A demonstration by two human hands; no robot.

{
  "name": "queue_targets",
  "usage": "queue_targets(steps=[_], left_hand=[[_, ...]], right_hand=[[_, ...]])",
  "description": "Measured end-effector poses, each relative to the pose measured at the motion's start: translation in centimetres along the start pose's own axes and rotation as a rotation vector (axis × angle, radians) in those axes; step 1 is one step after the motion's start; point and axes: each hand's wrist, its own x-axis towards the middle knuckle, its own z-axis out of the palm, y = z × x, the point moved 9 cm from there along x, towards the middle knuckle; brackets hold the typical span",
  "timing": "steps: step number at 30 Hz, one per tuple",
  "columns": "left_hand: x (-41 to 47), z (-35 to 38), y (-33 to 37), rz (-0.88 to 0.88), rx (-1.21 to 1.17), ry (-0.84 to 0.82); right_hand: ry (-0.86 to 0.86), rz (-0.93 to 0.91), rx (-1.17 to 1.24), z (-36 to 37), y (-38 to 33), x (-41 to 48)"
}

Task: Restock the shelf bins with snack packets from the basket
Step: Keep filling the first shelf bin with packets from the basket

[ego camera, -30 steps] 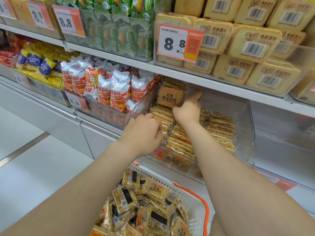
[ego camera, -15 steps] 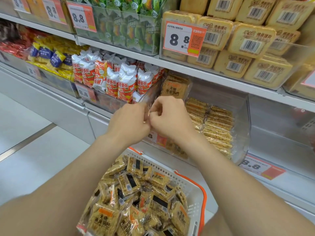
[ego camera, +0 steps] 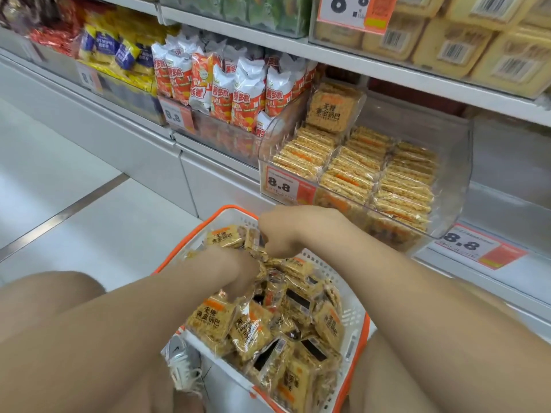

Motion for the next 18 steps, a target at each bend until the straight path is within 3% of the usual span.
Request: queue_targets(steps=[3,10,14,18], left_hand=[[0.1,1.9,1.6,0.071,0.092,-0.110],[1.3,1.3,0.4,0.071,-0.039,-0.048],[0.8,-1.9,-0.9,0.077,-0.251,0.083],[-1.0,-6.4,-2.6,0.104,-0.505,0.329]], right_hand=[[-0.017,-0.022,0.033,0.3,-0.5,1.0],[-0.023,-0.032,0.042,-0.3,-0.6,1.6],[-0.015,-0.020,0.037,-1.3,0.0,0.7],[0.025,0.068,0.075,-2.8,1.5,-1.2]])
